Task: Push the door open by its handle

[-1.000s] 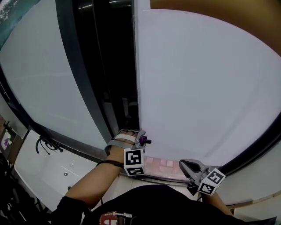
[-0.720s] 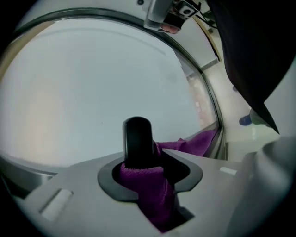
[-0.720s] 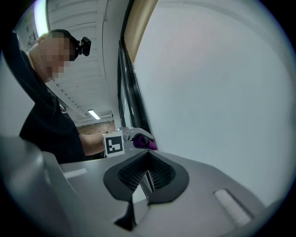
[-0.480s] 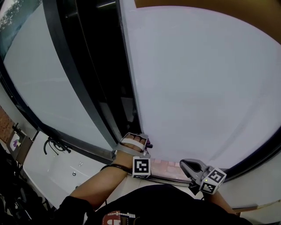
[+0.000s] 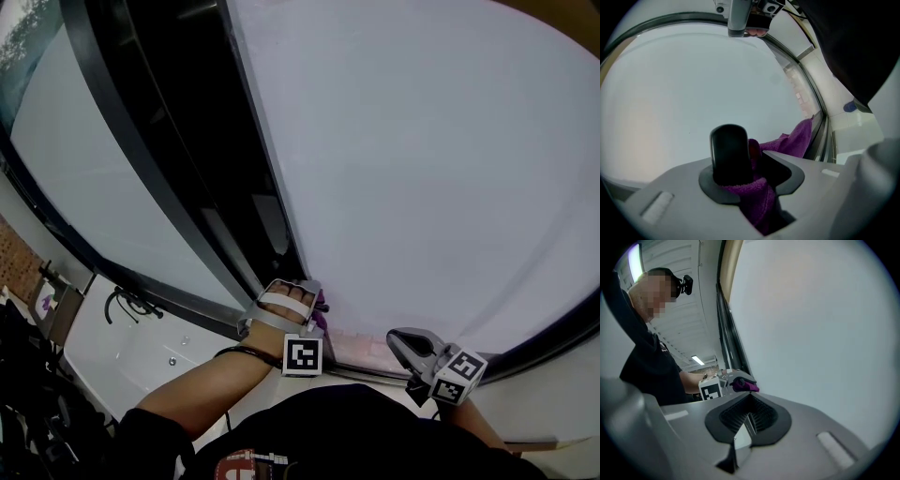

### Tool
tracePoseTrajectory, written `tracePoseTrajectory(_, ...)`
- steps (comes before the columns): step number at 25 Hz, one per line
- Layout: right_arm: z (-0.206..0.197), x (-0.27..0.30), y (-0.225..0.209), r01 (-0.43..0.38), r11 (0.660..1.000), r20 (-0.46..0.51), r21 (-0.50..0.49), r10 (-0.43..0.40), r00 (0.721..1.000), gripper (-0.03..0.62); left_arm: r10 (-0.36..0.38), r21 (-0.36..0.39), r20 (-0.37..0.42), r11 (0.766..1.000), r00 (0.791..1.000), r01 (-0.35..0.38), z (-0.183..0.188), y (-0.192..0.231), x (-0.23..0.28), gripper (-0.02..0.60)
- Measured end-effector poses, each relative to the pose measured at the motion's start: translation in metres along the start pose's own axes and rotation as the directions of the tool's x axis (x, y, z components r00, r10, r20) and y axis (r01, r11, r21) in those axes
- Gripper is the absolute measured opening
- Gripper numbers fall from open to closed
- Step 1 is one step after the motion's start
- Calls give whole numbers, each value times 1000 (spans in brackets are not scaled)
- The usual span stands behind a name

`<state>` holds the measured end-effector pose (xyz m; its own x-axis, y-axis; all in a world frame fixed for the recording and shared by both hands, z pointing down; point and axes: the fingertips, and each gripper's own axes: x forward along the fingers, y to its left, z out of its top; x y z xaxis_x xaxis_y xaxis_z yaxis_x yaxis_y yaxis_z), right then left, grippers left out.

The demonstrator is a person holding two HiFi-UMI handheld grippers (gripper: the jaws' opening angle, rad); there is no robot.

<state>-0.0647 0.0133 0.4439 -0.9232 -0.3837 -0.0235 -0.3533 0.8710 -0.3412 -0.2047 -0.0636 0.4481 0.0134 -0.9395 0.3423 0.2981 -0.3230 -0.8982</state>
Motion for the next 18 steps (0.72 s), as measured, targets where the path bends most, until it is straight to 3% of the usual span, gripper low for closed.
tracePoseTrajectory(4,9,9,-7,-30,1000,13,1,30,999,0,-54,7,-23,999,998,54,0,-8,6,136)
tracePoseTrajectory(8,12,14,-5,-62,998,18,-7,62,998,0,-132,140,-150,978,980,153,-8,-32,7,155)
tracePoseTrajectory(13,13,10,-9,-88,996,15,-4,88,996,0,-100,137,-162,983,982,123,-6,-25,9,153)
tracePoseTrajectory(18,12,-5,-5,-92,996,17,-19,93,996,0,-78,218,-183,969,980,118,-11,-36,5,166)
